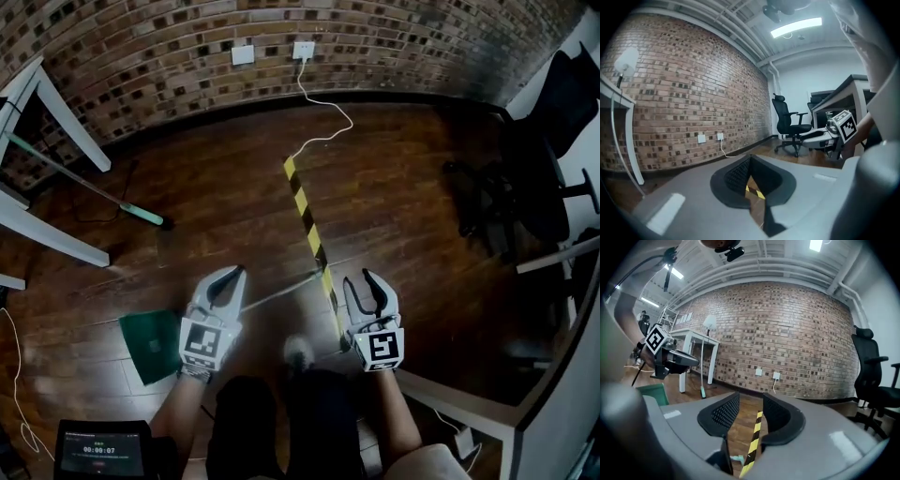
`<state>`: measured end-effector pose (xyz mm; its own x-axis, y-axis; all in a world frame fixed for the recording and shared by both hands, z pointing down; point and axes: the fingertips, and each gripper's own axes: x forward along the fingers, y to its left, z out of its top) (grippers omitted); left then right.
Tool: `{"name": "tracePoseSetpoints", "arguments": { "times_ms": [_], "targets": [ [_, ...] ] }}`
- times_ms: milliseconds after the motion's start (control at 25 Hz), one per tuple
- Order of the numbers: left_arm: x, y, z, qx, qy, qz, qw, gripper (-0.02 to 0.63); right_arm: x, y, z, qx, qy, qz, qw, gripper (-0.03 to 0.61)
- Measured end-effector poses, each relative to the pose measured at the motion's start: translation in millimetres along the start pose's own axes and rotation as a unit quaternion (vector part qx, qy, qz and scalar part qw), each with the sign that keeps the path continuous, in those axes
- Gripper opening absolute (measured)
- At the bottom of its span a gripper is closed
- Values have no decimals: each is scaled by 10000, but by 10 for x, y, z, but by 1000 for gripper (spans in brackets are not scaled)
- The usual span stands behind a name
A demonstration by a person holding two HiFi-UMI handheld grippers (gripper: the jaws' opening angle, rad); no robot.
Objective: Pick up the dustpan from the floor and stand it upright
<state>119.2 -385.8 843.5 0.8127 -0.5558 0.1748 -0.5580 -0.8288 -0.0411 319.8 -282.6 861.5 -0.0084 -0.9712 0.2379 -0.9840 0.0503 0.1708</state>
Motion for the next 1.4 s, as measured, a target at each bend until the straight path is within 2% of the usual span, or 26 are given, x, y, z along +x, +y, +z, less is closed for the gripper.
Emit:
{"name": "tracePoseSetpoints", "arguments": {
  "times_ms": [160,360,480,640,800,1000,1240,1400],
  "targets": [
    [235,-42,-865,-130,166,4,9998,2,336,87,-923,3,46,104,9999,181],
    [499,-26,-1655,-221,199,-70,9995,2,754,227,-2123,-262,314,198,9990,163],
    [645,-63,-1999,-172,218,-136,9995,2,957,227,-2708,-390,477,221,9979,175],
    [729,-131,-2295,-224,396,-261,9986,2,1086,315,-3225,-308,756,264,9963,176],
    [748,-181,-2535,-534,587,-177,9967,2,1161,352,-3566,-361,1030,360,9934,175],
    [812,-223,-2748,-600,732,-243,9952,2,1313,361,-3810,-443,1218,381,9908,167],
    [862,-125,-2825,-618,770,-186,9949,2,1558,313,-3836,-436,1069,408,9925,147],
    [814,-21,-2863,-734,790,11,9942,2,1697,342,-3786,-420,1017,418,9931,115]
  ]
}}
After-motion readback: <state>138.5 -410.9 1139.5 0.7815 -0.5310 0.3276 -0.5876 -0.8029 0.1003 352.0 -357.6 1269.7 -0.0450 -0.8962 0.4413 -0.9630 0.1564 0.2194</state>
